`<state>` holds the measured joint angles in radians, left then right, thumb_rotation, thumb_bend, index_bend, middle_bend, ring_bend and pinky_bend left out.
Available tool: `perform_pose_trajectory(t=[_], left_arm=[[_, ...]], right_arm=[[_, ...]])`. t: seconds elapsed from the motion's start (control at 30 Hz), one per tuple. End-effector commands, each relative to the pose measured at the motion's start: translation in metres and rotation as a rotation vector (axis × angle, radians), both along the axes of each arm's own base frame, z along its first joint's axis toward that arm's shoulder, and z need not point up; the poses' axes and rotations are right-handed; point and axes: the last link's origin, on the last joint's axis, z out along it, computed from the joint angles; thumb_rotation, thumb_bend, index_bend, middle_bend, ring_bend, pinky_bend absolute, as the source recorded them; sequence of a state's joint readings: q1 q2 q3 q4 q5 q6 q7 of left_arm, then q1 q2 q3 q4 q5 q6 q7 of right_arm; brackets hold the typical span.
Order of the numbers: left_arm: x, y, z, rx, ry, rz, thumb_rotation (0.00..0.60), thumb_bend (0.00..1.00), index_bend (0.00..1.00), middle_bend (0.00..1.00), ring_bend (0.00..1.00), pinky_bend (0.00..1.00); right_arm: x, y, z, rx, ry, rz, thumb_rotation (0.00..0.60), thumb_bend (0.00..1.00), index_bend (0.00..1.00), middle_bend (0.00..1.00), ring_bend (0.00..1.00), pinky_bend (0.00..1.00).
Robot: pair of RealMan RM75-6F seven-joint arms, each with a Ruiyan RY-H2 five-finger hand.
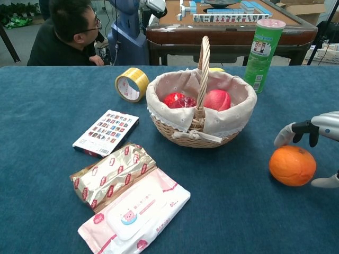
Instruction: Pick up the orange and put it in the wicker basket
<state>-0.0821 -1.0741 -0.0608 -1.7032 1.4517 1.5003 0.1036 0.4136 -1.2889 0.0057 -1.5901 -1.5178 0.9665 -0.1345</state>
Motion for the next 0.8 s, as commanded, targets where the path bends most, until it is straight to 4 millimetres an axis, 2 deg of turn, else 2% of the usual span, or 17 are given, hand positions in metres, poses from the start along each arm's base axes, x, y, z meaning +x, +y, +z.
perform_pose_trajectory(t=[0.03, 0.2, 0.33, 0.5, 0.57, 0.67, 0.7, 0.8], left_arm=[[0.000, 0.000, 0.000, 0.000, 0.001, 0.001, 0.600, 0.17, 0.34, 0.22, 0.24, 0.23], [0.000, 0.001, -0.001, -0.002, 0.001, 0.001, 0.600, 0.17, 0.34, 0.22, 0.24, 0.23], [-0.001, 0.001, 0.000, 0.001, -0.002, 0.001, 0.600, 0.17, 0.34, 0.22, 0.24, 0.23], [-0.002, 0.000, 0.002, 0.005, -0.001, 0.007, 0.600, 0.17, 0.34, 0.22, 0.24, 0.23], [-0.002, -0.001, 0.002, 0.007, -0.001, 0.008, 0.600, 0.17, 0.34, 0.22, 0.24, 0.23], [-0.002, -0.001, 0.002, 0.006, -0.001, 0.008, 0.600, 0.17, 0.34, 0.22, 0.24, 0.23], [-0.002, -0.001, 0.002, 0.006, -0.001, 0.006, 0.600, 0.17, 0.34, 0.22, 0.24, 0.23], [-0.001, 0.000, 0.002, 0.006, -0.002, 0.003, 0.600, 0.17, 0.34, 0.22, 0.24, 0.23]], right_arm=[[-0.001, -0.001, -0.003, 0.006, 0.004, -0.005, 0.600, 0.13, 0.29, 0.28, 0.25, 0.36], [-0.001, -0.004, -0.009, 0.018, 0.009, -0.006, 0.600, 0.13, 0.29, 0.28, 0.25, 0.36], [-0.001, -0.006, -0.012, 0.021, 0.014, -0.003, 0.600, 0.18, 0.31, 0.28, 0.25, 0.36], [0.000, -0.007, -0.010, -0.010, 0.000, 0.010, 0.600, 0.27, 0.43, 0.35, 0.32, 0.44], [0.000, -0.007, -0.004, -0.029, -0.012, 0.012, 0.600, 0.29, 0.47, 0.37, 0.35, 0.49], [0.001, -0.007, 0.002, -0.046, -0.024, 0.014, 0.600, 0.29, 0.48, 0.38, 0.36, 0.50], [0.002, -0.009, 0.017, -0.094, -0.047, 0.017, 0.600, 0.29, 0.48, 0.39, 0.36, 0.50], [0.006, -0.012, 0.044, -0.155, -0.079, 0.023, 0.600, 0.29, 0.50, 0.39, 0.36, 0.50]])
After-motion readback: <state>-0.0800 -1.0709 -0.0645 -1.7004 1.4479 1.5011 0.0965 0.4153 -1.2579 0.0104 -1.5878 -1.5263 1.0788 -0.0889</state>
